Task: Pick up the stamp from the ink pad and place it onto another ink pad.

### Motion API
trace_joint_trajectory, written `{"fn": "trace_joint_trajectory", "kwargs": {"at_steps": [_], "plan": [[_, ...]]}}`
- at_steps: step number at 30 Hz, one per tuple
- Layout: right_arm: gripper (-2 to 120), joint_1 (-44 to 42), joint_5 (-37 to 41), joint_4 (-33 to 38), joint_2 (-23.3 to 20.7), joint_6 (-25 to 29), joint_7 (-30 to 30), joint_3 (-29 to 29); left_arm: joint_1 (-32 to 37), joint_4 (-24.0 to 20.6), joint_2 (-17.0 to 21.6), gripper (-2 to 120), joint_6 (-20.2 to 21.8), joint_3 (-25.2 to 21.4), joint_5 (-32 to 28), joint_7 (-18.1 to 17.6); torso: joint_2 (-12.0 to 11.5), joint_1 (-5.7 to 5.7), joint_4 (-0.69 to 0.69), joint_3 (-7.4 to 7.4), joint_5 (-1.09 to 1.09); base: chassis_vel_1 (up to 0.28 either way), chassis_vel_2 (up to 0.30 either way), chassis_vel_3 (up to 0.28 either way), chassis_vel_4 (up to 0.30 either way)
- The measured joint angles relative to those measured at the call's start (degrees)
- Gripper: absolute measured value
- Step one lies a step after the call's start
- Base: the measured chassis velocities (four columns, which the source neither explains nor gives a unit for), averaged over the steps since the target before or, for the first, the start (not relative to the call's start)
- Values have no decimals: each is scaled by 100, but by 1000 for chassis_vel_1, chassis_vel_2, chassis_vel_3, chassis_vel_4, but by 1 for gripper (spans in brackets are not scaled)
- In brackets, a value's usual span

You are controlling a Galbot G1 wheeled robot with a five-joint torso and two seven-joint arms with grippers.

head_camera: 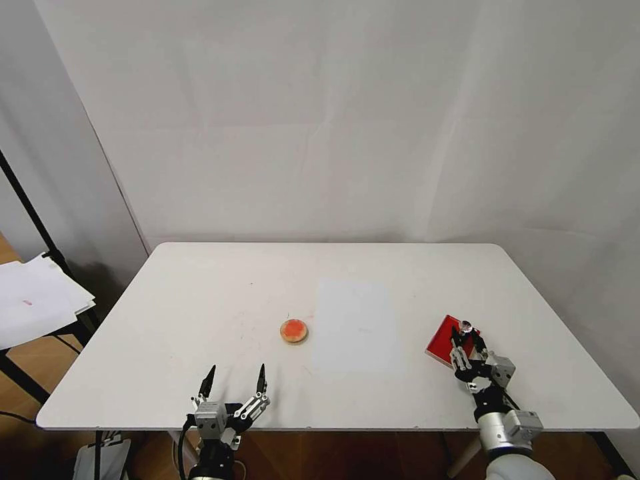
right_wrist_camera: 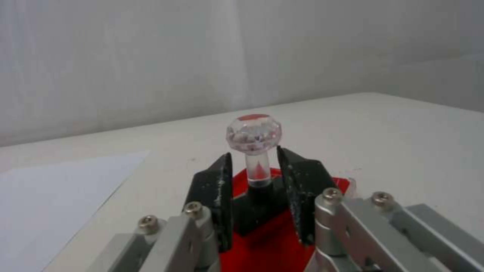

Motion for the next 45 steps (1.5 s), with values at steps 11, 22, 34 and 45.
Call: {"fn": "trace_joint_trajectory", "kwargs": {"at_steps": [11, 22, 34, 45], "plan": [[7, 13, -8, 2, 10, 18, -22, -15, 0, 0, 0, 102, 0, 0, 0, 0, 0, 0, 0, 0, 0, 0, 0, 0, 0], [7, -55, 103, 715, -153, -150, -120, -19, 0, 0, -1, 102, 0, 0, 0, 0, 0, -1, 0, 0, -2, 0, 0, 0, 0], [7, 612, 496, 875, -813, -696, -338, -1115, 0, 0, 0, 102, 0, 0, 0, 0, 0, -1, 0, 0, 0, 0, 0, 0, 0], [7, 1550, 866, 546, -1012, -882, -327, -2228, 0, 0, 0, 102, 0, 0, 0, 0, 0, 0, 0, 1, 0, 0, 0, 0, 0]]}}
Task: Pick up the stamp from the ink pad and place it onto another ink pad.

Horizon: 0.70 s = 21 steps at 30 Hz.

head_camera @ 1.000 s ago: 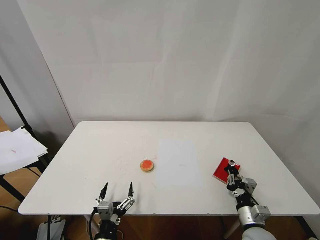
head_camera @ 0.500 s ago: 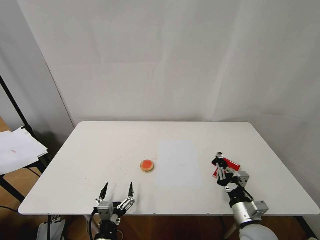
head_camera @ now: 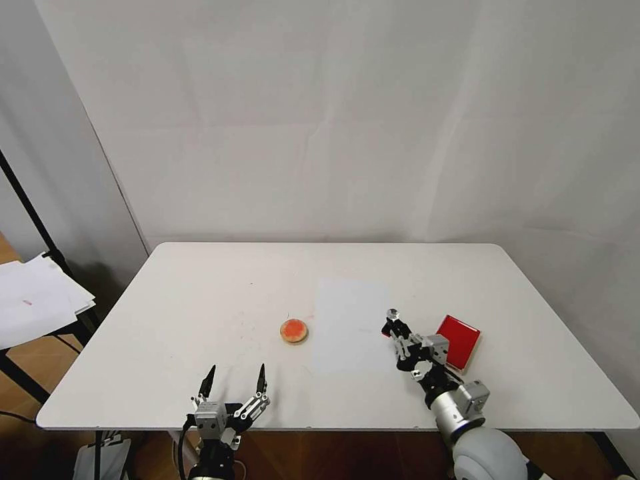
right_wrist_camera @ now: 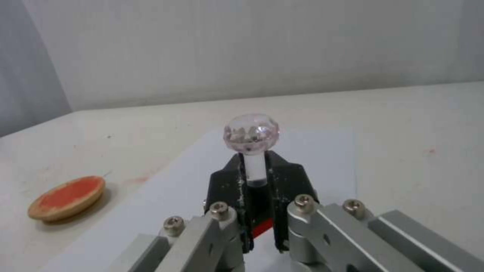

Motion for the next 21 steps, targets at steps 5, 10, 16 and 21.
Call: {"fn": "trace_joint_trajectory", "kwargs": {"at_steps": [5, 10, 16, 21], "plan": [[7, 317, 121, -57, -101, -47, 11, -362, 0, 0, 0, 102, 0, 1, 0, 0, 0, 0, 1, 0, -1, 0, 0, 0, 0], [7, 625, 268, -185, -152, -156, 34, -659, 0, 0, 0, 102, 0, 0, 0, 0, 0, 0, 0, 0, 0, 0, 0, 0, 0], [7, 816, 447, -234, -254, -526, 129, -899, 0, 0, 0, 102, 0, 0, 0, 0, 1, 0, 0, -1, -1, 0, 0, 0, 0], [7, 767, 607, -201, -270, -697, 206, -969, 0, 0, 0, 102, 0, 0, 0, 0, 1, 0, 0, -1, -1, 0, 0, 0, 0]]}}
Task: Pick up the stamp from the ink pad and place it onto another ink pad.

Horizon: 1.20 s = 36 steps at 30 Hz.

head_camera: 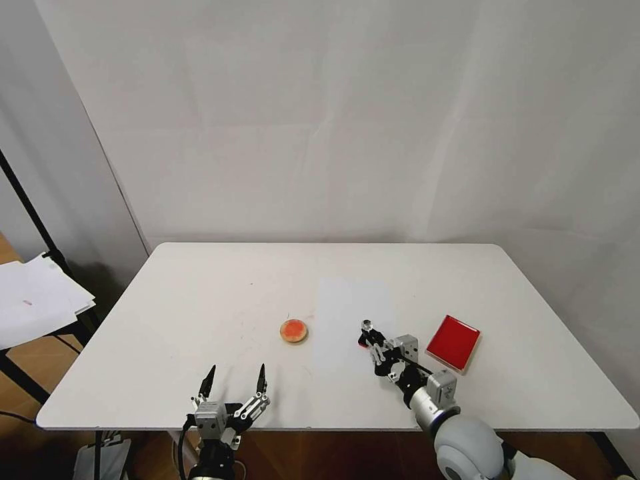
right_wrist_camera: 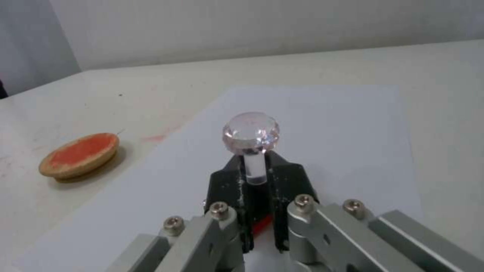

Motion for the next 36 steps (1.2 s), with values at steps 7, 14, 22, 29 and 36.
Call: {"fn": "trace_joint_trajectory", "kwargs": {"at_steps": [7, 14, 22, 29, 36], "plan": [[7, -93, -5, 58, 23, -75, 56, 5, 0, 0, 0, 102, 0, 0, 0, 0, 0, 0, -1, 0, 0, 0, 0, 0, 0], [7, -18, -86, 160, 125, 249, 112, 79, 0, 0, 0, 102, 0, 0, 0, 0, -1, 0, -1, 2, 2, 0, 0, 0, 0], [7, 511, 287, 524, 73, 251, -34, 15, 0, 0, 0, 102, 0, 0, 0, 0, -1, 1, 0, 2, 0, 0, 0, 0, 0], [7, 1017, 368, 350, 207, 222, -70, -488, 0, 0, 0, 102, 0, 0, 0, 0, -1, 1, 0, 2, 0, 0, 0, 0, 0], [7, 1404, 383, -46, 584, 210, -52, -1059, 0, 0, 0, 102, 0, 0, 0, 0, -1, 1, 0, 1, 0, 0, 0, 0, 0]]}}
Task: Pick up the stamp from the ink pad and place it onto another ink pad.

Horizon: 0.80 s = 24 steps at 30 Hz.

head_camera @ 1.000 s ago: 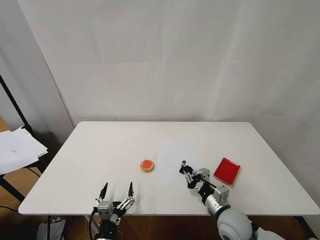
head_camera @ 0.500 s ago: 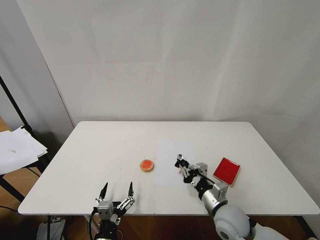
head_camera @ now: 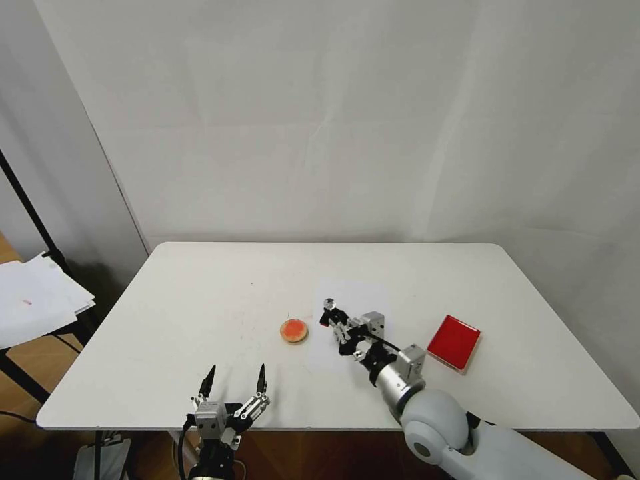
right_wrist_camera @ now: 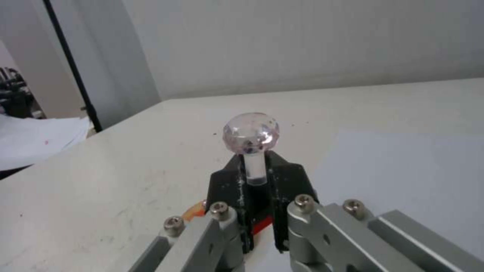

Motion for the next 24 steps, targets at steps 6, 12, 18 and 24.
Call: {"fn": "trace_joint_trajectory", "kwargs": {"at_steps": [6, 12, 18, 24], "plan": [[7, 354, 106, -289, 290, -3, 37, -507, 0, 0, 0, 102, 0, 1, 0, 0, 0, -1, 0, 0, -1, 0, 0, 0, 0], [7, 527, 114, -490, 472, 4, 60, -679, 0, 0, 0, 102, 0, 0, 0, 0, 0, 0, -1, 0, 0, 0, 0, 0, 0], [7, 613, 103, -676, 649, 36, 75, -780, 0, 0, 0, 102, 0, 0, 0, 0, 0, 0, 0, 0, 0, 0, 0, 0, 0], [7, 636, 81, -778, 777, 69, 78, -794, 0, 0, 0, 102, 0, 0, 0, 0, 0, -1, 0, 0, 0, 0, 0, 0, 0]]}}
